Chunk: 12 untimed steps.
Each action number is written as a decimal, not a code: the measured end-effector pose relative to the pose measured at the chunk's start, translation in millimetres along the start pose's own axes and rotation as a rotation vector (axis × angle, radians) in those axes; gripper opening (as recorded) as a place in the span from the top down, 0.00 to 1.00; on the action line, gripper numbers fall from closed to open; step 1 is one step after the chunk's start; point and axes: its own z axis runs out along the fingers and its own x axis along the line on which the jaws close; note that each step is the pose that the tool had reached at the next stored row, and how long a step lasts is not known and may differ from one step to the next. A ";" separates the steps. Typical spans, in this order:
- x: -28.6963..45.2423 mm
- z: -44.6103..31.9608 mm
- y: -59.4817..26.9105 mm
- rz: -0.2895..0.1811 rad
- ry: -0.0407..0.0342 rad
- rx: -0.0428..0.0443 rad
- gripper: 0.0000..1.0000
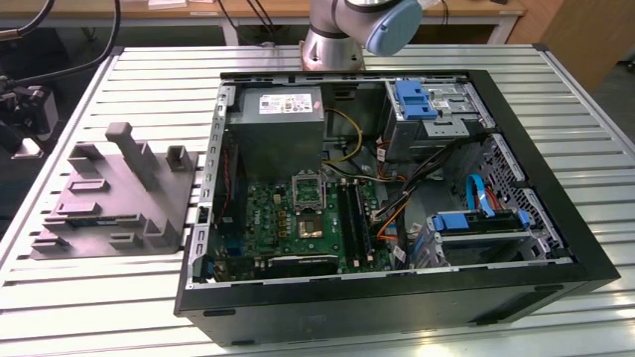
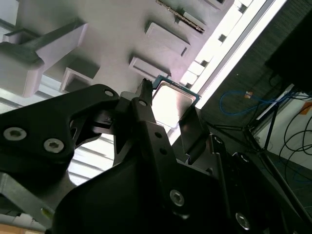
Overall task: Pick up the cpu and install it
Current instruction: 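Pick up the cpu and move it towards the insertion slot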
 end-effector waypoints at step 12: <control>0.9 -21.0 1.0 0.000 0.0001 0.0000 0.53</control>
